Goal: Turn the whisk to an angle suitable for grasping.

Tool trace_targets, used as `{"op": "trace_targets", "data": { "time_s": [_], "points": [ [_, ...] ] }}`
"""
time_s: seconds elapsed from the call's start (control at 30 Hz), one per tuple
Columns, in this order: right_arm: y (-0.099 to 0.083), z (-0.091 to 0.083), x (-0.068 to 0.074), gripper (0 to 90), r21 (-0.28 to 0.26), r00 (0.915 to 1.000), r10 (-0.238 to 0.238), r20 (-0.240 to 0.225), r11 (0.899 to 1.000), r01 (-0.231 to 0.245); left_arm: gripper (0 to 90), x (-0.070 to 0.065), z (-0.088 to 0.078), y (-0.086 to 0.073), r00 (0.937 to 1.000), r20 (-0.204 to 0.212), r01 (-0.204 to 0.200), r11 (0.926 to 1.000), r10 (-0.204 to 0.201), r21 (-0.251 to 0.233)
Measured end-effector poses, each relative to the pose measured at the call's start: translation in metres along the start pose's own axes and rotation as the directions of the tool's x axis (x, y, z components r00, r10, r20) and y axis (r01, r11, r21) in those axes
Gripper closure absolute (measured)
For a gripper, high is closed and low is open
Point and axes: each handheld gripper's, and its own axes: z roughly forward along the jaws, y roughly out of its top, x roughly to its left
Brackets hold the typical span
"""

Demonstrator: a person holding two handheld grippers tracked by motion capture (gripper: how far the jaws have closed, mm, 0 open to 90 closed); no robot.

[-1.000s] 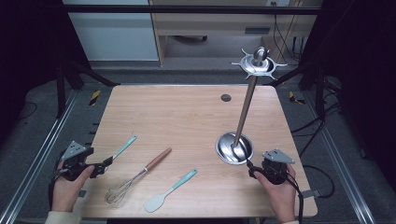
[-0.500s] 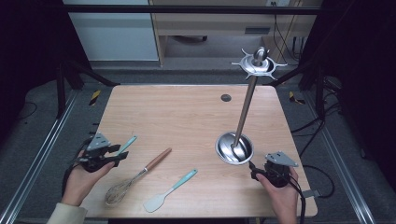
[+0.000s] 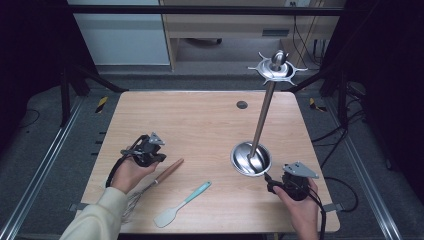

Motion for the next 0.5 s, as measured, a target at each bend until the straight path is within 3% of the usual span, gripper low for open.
{"op": "trace_targets", "data": {
  "time_s": [0.27, 0.5],
  "points": [
    [0.001, -0.001, -0.003, 20.4, -0.008, 1.0, 0.008, -0.004, 1.0, -0.008, 90.0, -0.011, 0.022, 0.013, 0.9984, -0.04, -0.037, 0.9955, 0.041, 0.087],
    [0.001, -0.001, -0.004, 20.5, -0.009, 1.0, 0.005, -0.002, 1.0, -0.005, 90.0, -0.012, 0.027, 0.014, 0.9987, -0.028, -0.039, 0.9938, 0.042, 0.105]
  ]
}}
